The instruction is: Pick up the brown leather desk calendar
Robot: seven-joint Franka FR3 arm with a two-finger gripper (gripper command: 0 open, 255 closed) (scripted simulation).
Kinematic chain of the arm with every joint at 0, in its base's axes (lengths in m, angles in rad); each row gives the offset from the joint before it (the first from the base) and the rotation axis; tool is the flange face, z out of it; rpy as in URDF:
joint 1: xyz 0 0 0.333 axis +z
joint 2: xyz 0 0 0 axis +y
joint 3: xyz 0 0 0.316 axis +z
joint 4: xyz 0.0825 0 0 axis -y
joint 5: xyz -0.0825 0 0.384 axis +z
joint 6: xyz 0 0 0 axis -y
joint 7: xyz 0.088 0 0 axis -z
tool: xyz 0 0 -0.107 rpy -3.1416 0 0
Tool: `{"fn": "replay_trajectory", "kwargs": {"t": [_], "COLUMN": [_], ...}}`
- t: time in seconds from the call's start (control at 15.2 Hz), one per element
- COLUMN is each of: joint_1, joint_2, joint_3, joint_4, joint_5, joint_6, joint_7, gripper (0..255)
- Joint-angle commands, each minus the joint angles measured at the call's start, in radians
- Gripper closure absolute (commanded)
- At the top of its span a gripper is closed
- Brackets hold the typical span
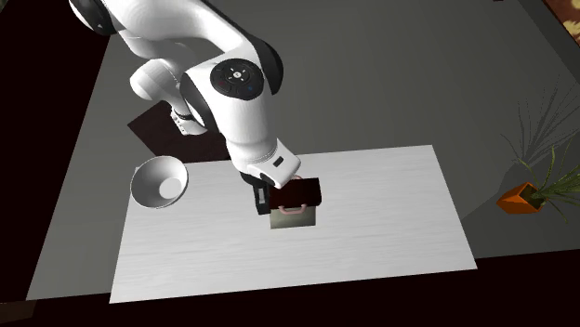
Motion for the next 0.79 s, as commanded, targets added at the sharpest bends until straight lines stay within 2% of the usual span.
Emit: {"fn": "replay_trajectory", "kwargs": {"t": [0.0,0.4,0.73], "joint_1": [0.000,0.000,0.000], "joint_2": [0.001,0.001,0.010], "joint_3": [0.001,0.000,0.000], "joint_4": [0.000,-0.001,0.077], "joint_5": [0.000,0.000,0.004], "joint_6": [0.001,0.002,-0.067], "joint_7": [0.000,0.000,-0.008], "gripper": [255,255,255]}}
